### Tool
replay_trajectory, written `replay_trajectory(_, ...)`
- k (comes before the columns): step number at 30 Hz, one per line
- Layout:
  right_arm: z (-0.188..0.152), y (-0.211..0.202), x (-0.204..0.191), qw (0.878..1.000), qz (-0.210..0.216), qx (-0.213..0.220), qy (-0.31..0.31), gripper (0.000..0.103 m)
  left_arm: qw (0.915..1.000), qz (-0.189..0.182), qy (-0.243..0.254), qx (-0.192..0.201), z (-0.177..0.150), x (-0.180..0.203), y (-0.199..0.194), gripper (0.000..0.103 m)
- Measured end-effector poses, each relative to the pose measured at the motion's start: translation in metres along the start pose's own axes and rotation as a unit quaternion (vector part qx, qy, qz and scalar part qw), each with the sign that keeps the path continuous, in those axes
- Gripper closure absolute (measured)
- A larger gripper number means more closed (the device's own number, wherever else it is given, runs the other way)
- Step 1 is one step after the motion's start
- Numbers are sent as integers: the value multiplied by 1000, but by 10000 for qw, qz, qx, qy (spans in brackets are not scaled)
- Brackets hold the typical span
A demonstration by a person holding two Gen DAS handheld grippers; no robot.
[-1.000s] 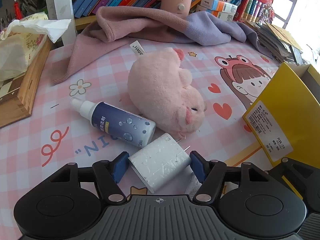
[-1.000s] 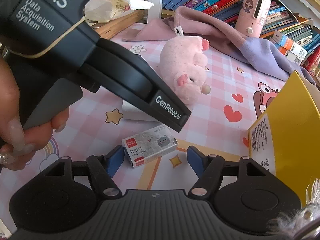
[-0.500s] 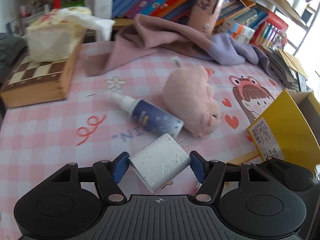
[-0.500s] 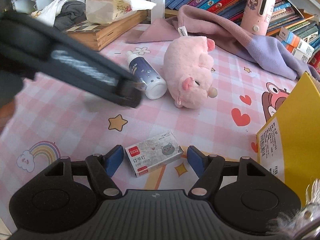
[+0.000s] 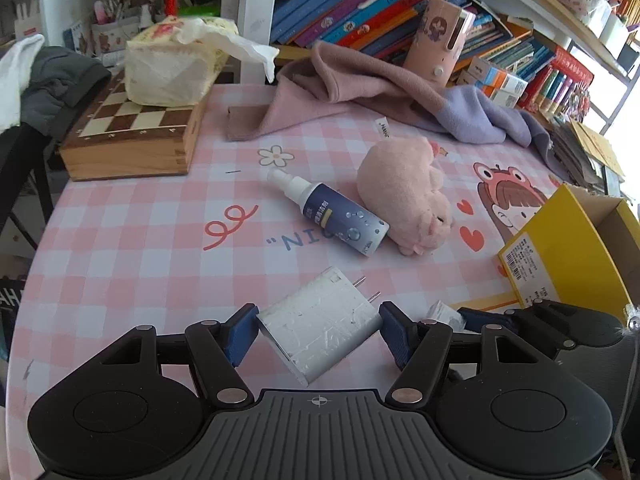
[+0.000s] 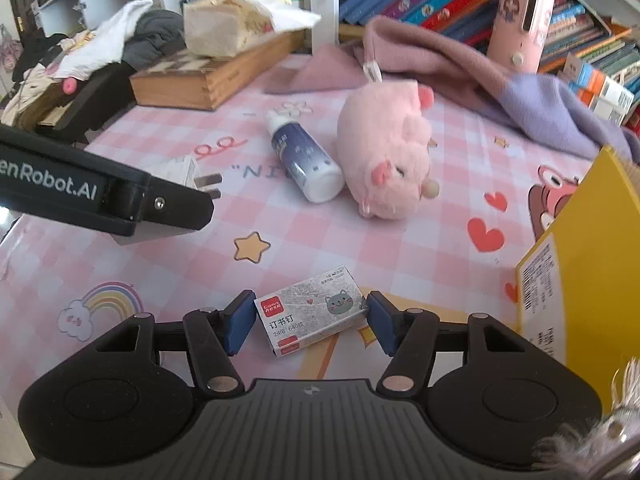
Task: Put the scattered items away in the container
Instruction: 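Grasp the red-and-white staple box with the right tool, then lift the charger and staple box and carry both toward the yellow box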
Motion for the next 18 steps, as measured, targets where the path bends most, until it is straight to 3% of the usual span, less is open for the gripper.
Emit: replay_trajectory(18,-23,-95,-21,9980,-205,590,-130,44,9985,-205,-56,498,-40,18,-77,37)
Point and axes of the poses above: each gripper's, at about its wrist camera, not at the fingertips, and y roughly the way its jaws point, x to its right, z to its top, the point moved 5 cm from there along y, roughly the way its jaws point
